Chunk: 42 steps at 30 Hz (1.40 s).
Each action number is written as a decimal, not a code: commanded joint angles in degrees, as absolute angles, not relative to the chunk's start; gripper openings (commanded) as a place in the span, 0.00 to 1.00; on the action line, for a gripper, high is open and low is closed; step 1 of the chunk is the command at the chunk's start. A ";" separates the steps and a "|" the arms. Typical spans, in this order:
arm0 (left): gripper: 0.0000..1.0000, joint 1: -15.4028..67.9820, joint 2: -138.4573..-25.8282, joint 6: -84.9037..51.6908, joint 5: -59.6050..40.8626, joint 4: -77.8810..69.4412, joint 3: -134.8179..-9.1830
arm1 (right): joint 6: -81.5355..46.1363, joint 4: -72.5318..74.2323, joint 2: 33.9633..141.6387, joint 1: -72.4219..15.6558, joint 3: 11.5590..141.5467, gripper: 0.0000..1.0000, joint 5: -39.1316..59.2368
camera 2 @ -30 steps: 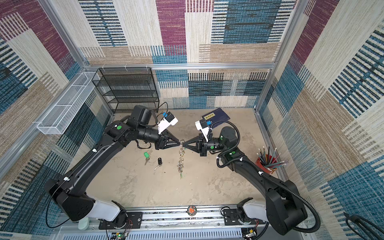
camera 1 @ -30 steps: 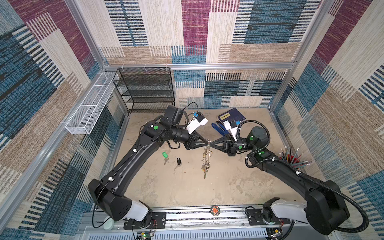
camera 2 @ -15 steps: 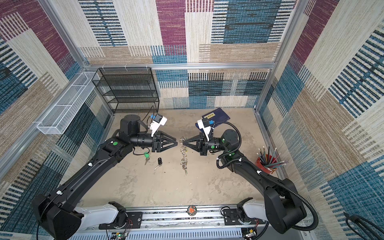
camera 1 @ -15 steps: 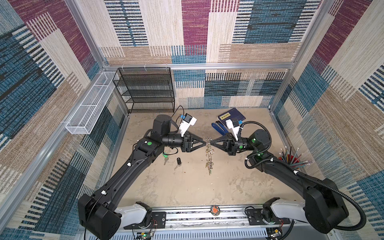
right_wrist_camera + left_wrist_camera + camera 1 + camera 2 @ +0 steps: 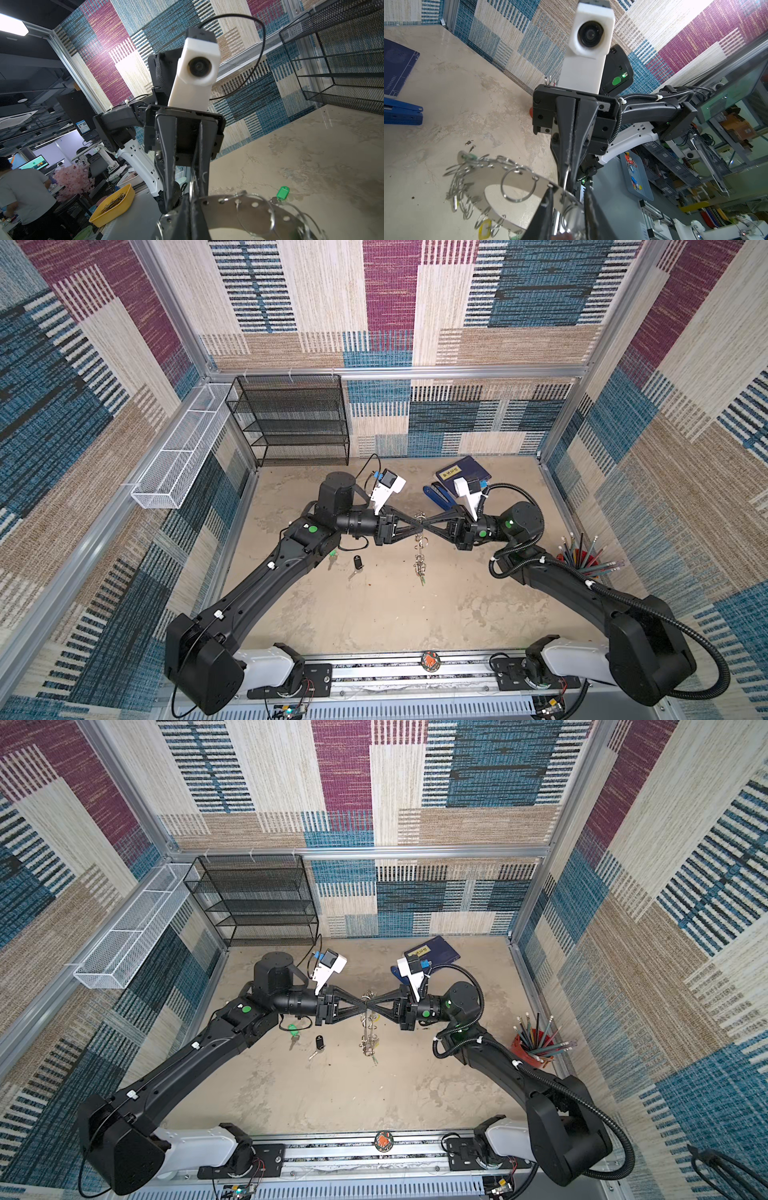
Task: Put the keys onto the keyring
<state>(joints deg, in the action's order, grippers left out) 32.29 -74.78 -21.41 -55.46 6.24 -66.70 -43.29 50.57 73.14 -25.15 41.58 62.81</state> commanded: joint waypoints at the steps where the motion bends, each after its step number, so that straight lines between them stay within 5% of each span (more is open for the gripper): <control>1: 0.20 32.60 -74.89 -22.87 -55.44 3.29 -66.53 | -44.22 53.76 72.85 -25.31 41.53 0.00 62.36; 11: 0.00 32.87 -75.15 -23.69 -54.76 3.17 -66.71 | -44.11 53.75 72.61 -25.29 40.94 0.00 62.49; 19: 0.00 32.97 -75.76 -18.76 -53.84 10.34 -69.42 | -43.33 52.79 72.67 -25.30 41.04 0.00 62.56; 23: 0.00 32.96 -76.46 -13.16 -51.80 18.14 -73.10 | -42.03 49.69 72.02 -25.20 41.63 0.23 63.13; 33: 0.00 33.31 -78.33 -3.19 -49.01 31.62 -79.90 | -35.34 37.53 67.78 -21.34 44.03 0.43 63.55; 42: 0.00 33.86 -80.52 1.30 -48.12 38.37 -84.67 | -32.29 33.29 68.39 -21.68 46.05 0.36 64.51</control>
<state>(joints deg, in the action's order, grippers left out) 33.67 -80.23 -1.52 -47.97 36.69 -83.66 -34.11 34.74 68.20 -21.32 45.67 63.48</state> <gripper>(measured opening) 0.054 0.350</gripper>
